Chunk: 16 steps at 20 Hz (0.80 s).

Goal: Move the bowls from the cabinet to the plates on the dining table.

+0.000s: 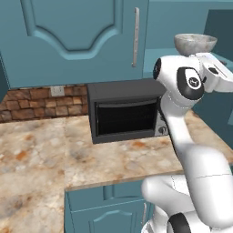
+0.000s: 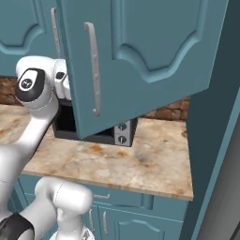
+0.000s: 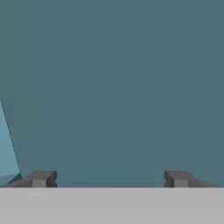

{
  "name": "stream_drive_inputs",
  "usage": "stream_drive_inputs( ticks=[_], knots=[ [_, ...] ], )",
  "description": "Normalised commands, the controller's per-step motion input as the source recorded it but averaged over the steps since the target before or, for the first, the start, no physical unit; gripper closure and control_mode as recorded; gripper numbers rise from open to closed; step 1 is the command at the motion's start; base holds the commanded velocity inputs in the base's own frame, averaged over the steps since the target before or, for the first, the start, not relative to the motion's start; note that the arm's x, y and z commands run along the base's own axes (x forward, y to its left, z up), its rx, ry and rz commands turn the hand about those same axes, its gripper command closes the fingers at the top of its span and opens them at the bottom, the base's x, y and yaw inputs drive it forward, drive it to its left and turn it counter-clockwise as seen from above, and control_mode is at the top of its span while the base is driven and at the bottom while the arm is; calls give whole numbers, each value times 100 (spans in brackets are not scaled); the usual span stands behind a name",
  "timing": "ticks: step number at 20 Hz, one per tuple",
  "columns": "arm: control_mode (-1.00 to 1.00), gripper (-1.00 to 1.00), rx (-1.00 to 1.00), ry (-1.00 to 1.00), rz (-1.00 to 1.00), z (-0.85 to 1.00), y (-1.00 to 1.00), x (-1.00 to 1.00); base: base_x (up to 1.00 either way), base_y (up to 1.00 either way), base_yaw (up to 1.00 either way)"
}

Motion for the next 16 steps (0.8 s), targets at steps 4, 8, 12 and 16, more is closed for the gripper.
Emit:
stream_drive_inputs(
  ticks=[4, 8, 12, 16],
  knots=[
    [-100, -100, 4, -4, -4, 0, -42, -78, 0, 0, 0],
    [-100, -100, 0, 0, -2, 0, -40, -56, 0, 0, 0],
    [-100, -100, 0, 0, 0, 12, -27, -31, 0, 0, 0],
    [-100, -100, -2, 0, 0, 19, -21, -13, 0, 0, 0]
  ],
)
